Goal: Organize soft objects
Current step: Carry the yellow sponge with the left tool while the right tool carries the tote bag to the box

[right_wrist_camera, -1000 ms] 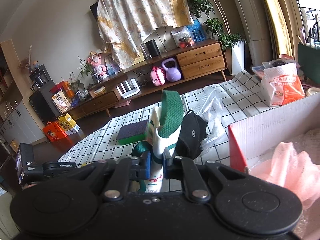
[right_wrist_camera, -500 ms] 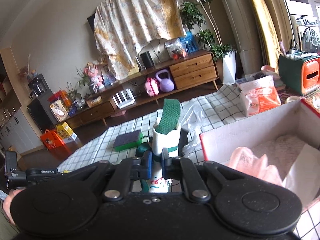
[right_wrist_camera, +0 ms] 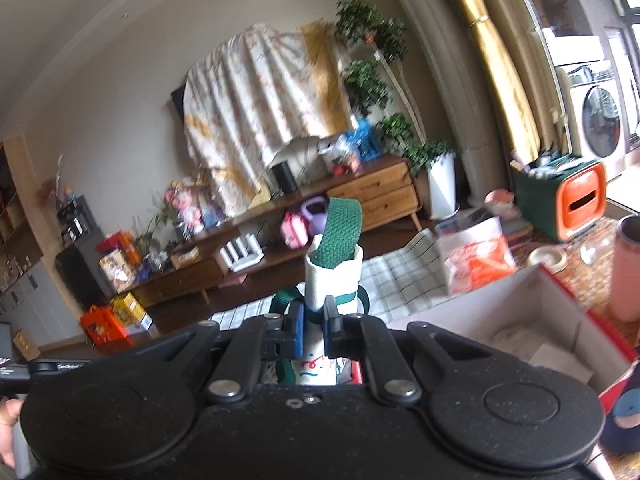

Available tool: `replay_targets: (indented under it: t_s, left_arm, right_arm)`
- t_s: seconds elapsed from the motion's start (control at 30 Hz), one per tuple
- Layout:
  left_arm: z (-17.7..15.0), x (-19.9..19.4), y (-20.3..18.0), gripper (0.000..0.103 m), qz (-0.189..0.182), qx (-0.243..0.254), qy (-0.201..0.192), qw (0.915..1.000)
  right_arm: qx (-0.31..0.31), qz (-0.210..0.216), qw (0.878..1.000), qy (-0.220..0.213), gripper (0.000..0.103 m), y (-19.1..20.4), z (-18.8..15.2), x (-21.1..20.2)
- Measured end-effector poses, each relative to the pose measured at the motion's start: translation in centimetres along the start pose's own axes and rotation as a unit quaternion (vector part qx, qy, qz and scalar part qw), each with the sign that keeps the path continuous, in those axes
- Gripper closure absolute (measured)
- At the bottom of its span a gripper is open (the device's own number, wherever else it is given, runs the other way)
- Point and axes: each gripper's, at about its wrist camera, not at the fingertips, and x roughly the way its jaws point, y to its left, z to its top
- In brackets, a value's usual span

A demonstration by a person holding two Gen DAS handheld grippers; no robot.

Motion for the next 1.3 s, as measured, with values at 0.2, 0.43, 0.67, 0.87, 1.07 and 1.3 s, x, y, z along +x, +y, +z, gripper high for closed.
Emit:
replay_targets:
  t_s: [0.2, 0.43, 0.67, 0.87, 1.07, 1.3]
  left_arm:
    - [0.3, -1.4, -6.0, 0.067, -0.049, 0.04, -0.005, 0.998]
    - [-0.7, -0.8, -13.8, 0.067, -0.106, 0.086, 0.011, 0.9905]
    - [-3.1, 0.6, -21.5, 0.067, -0.152, 0.134, 0.039, 0.9785]
    - [-5.8, 2.5, -26.4, 0.067, -0.172, 0.175, 0.08, 0.9663]
    - [-8.5, 5.0, -29.3, 0.067, -0.171, 0.2, 0.121, 0.9571]
    - [-10.4, 8.2, -31.1, 0.067, -0.157, 0.218, 0.158, 0.9502]
  right_arm:
    - [0.012, -0.016, 0.999, -0.029, 0.095, -2.6, 1.6, -2.1]
    - [0.033, -0.045, 0.998, -0.039, 0.095, -6.9, 1.6, -3.5]
    - [0.052, -0.071, 0.995, -0.035, 0.095, -10.5, 0.6, -3.8]
    - [0.072, -0.082, 0.994, -0.013, 0.095, -13.5, -0.9, -3.1]
    - [0.098, -0.086, 0.991, 0.018, 0.095, -15.8, -2.4, -1.2]
    - [0.122, -0.094, 0.987, 0.039, 0.095, -18.0, -3.7, 0.6]
